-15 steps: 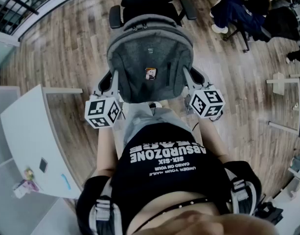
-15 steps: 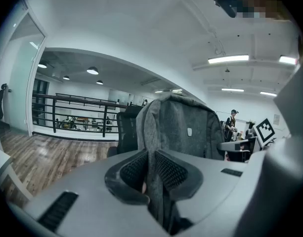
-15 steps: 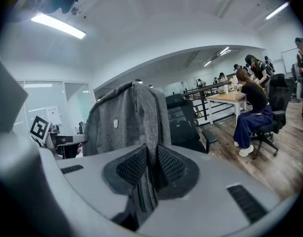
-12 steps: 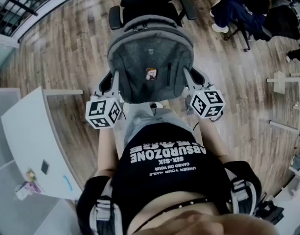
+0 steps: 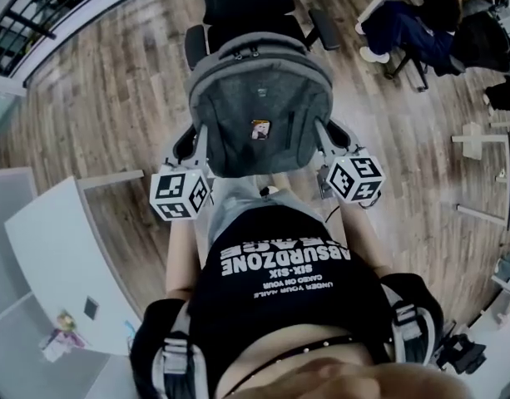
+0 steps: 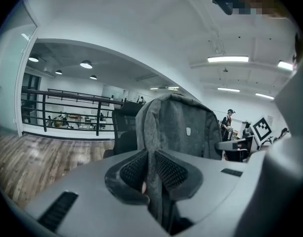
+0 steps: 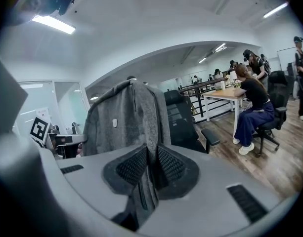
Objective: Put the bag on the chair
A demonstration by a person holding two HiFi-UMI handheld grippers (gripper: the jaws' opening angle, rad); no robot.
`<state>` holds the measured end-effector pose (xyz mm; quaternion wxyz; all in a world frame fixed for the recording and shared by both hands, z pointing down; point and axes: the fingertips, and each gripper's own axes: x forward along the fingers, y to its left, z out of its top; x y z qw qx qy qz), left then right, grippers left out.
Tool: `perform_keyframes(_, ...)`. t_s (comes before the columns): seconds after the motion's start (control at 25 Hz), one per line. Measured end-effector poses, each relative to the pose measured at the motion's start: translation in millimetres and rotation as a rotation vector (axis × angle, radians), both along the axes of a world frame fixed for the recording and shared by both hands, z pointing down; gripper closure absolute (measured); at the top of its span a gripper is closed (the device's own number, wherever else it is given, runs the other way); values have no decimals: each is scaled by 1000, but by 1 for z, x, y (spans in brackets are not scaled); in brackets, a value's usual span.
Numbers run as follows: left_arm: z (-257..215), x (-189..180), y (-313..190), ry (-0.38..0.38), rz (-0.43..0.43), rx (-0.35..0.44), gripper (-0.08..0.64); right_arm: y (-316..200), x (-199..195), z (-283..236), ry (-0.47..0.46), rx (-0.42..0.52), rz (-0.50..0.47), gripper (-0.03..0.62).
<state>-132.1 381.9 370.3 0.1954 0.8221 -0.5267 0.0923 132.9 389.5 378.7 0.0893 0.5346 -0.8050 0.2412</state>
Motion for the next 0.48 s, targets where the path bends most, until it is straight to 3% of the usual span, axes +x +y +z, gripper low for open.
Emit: perform_keyframes(0.48,3,-48,-106,7,86,1,500,-84,-49,1,22,7,88,526)
